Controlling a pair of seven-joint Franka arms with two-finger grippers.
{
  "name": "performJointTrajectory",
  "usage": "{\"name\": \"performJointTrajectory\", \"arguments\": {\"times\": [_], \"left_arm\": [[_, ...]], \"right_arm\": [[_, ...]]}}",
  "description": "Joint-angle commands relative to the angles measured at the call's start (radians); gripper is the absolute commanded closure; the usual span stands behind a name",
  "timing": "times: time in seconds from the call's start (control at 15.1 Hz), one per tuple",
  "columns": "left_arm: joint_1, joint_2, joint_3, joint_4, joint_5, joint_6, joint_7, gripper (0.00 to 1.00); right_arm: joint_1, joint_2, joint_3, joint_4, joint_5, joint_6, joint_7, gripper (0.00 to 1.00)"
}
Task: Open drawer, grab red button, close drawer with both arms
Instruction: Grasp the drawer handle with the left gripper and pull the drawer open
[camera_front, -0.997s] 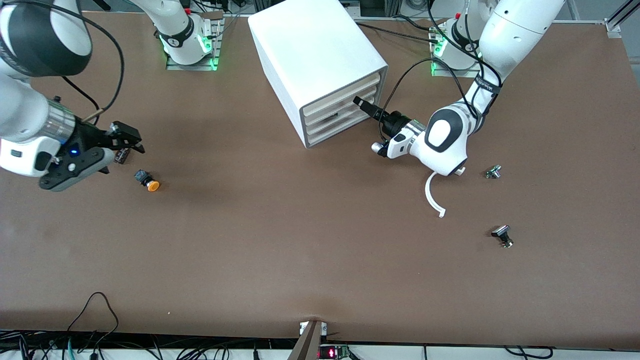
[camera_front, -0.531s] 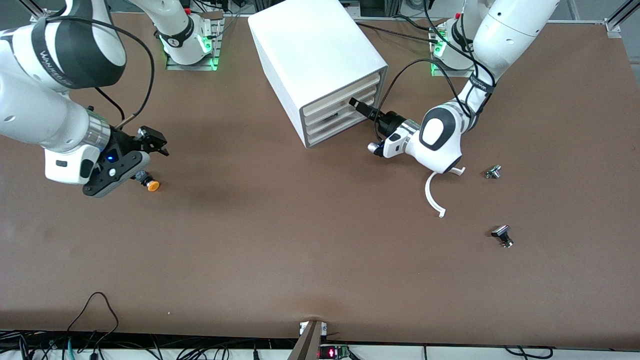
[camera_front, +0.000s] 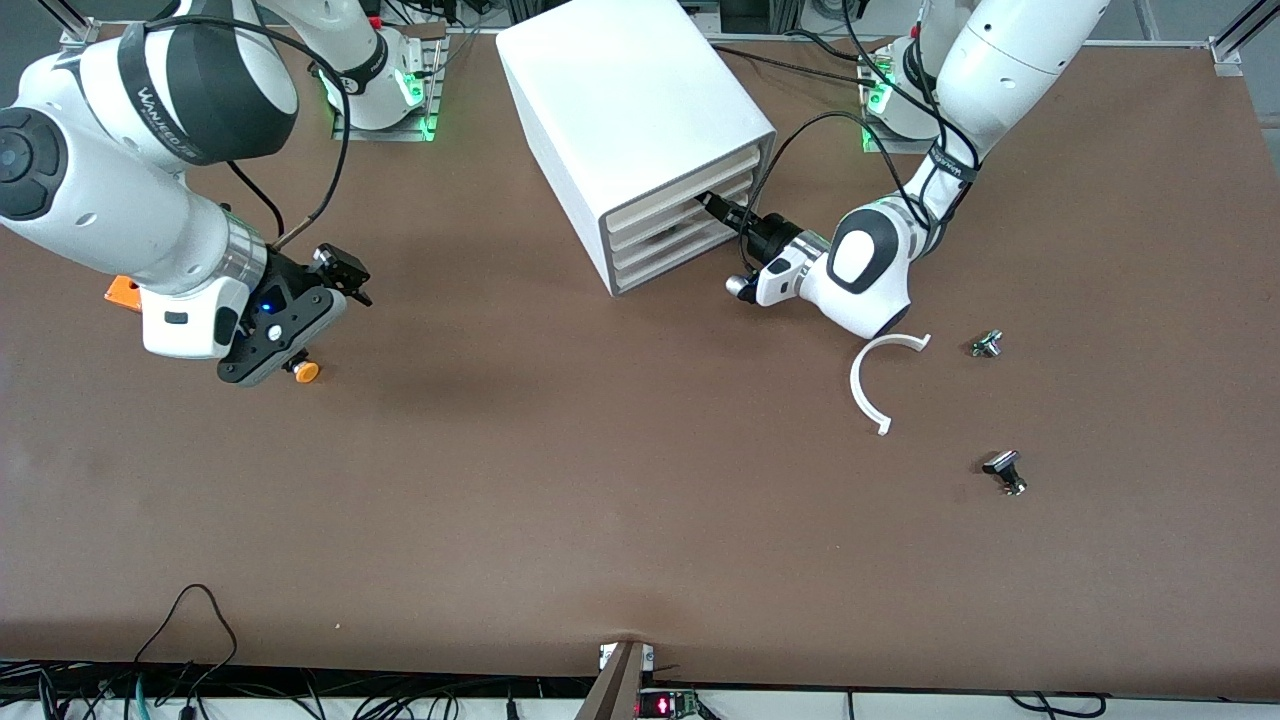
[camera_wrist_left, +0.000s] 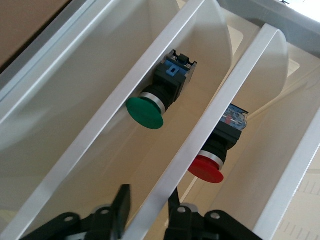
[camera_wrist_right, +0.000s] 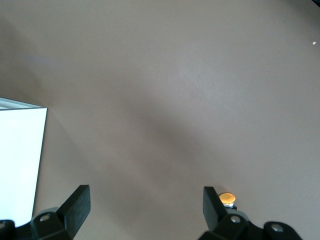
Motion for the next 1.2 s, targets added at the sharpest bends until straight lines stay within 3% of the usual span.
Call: {"name": "performJointTrajectory", "arguments": {"times": [0.0,0.27,0.47,0.8,1.06,1.13], "left_arm": [[0.013,-0.006,0.003,-0.014,-0.026,0.020,0.024,1.00],[0.019,-0.007,0.033,-0.005,-0.025,0.031,0.020,1.00],[0.024,-0.012,0.096,0.024,-0.019,0.046,0.009,1.00],[0.041,-0.015,0.145,0.090,-0.016,0.046,-0.049,1.00],[0.042,-0.015,0.185,0.124,-0.012,0.048,-0.061,1.00],[0.042,-0.015,0.191,0.126,-0.012,0.048,-0.063,0.91]], "right_arm": [[0.037,0.010,-0.005,0.023,0.006,0.001,-0.008,0.00],[0.083,0.006,-0.005,0.025,0.012,0.003,-0.019,0.00],[0.089,0.004,0.043,0.035,0.014,0.018,-0.021,0.00],[0.140,0.071,0.106,0.181,0.014,0.049,-0.082,0.00],[0.259,0.127,0.120,0.266,0.004,0.076,-0.093,0.00],[0.273,0.139,0.124,0.270,0.011,0.102,-0.097,0.00]]}}
